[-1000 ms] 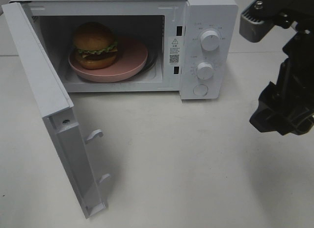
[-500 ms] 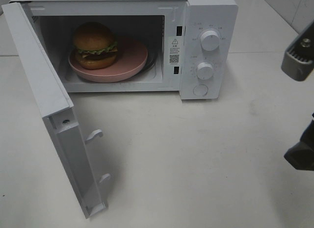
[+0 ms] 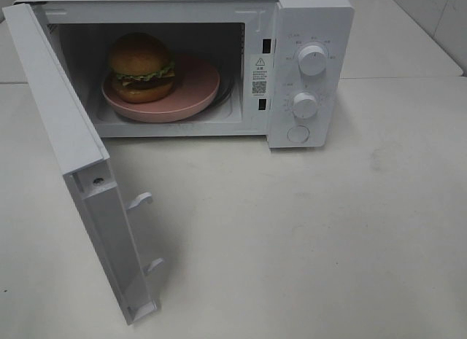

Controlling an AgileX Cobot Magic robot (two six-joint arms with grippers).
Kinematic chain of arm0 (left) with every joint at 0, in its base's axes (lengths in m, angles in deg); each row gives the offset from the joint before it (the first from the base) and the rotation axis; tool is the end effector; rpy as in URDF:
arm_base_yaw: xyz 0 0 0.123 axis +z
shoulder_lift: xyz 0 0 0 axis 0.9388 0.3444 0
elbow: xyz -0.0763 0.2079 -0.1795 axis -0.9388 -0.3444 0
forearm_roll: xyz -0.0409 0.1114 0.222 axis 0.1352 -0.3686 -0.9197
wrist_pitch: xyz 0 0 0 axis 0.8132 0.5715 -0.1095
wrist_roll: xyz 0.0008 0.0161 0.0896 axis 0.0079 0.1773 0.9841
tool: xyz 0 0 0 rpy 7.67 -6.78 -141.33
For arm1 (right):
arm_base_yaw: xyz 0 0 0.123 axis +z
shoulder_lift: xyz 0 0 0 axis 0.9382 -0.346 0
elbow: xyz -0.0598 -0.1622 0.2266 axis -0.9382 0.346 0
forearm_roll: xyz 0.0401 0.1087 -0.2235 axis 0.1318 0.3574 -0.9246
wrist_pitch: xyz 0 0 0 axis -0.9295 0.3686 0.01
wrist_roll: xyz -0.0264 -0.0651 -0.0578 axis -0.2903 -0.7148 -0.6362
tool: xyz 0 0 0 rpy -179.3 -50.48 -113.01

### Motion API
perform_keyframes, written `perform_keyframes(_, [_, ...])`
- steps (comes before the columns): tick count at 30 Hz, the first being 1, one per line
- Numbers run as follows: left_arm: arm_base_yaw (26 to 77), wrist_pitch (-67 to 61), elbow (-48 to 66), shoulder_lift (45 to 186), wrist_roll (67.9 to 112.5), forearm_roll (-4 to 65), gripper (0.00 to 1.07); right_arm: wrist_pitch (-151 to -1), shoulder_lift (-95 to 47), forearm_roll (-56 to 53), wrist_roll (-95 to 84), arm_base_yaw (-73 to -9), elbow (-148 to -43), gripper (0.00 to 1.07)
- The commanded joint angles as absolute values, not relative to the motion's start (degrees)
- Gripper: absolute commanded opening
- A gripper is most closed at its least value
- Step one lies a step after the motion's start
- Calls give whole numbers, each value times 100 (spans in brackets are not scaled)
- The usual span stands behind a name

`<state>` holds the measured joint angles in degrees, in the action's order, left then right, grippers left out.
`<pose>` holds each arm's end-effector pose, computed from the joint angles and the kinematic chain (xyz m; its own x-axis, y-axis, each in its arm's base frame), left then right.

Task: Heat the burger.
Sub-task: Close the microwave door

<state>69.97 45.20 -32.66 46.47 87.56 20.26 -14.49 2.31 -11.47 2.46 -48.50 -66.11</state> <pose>-0.0049 -0.0056 0.2793 -0.4291 -0.0171 -0.9031 0.0462 0.9981 -0.0408 0.1142 0.0299 0.2923 -0.7755 -0.3292 -0.5387 -0.3043 0.9425 -0.1379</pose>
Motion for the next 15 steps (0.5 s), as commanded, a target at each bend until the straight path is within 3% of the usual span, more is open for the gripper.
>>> perform_keyframes(1, [6980,4463,-3289,4515,8739,2032,98,-1305,466,-1136,378,-5125,-6606,76])
perform_keyframes(15, [6980,4463,-3289,4515,8739,2032,98,-1242,2500,-809,389,-6265,-5855,76])
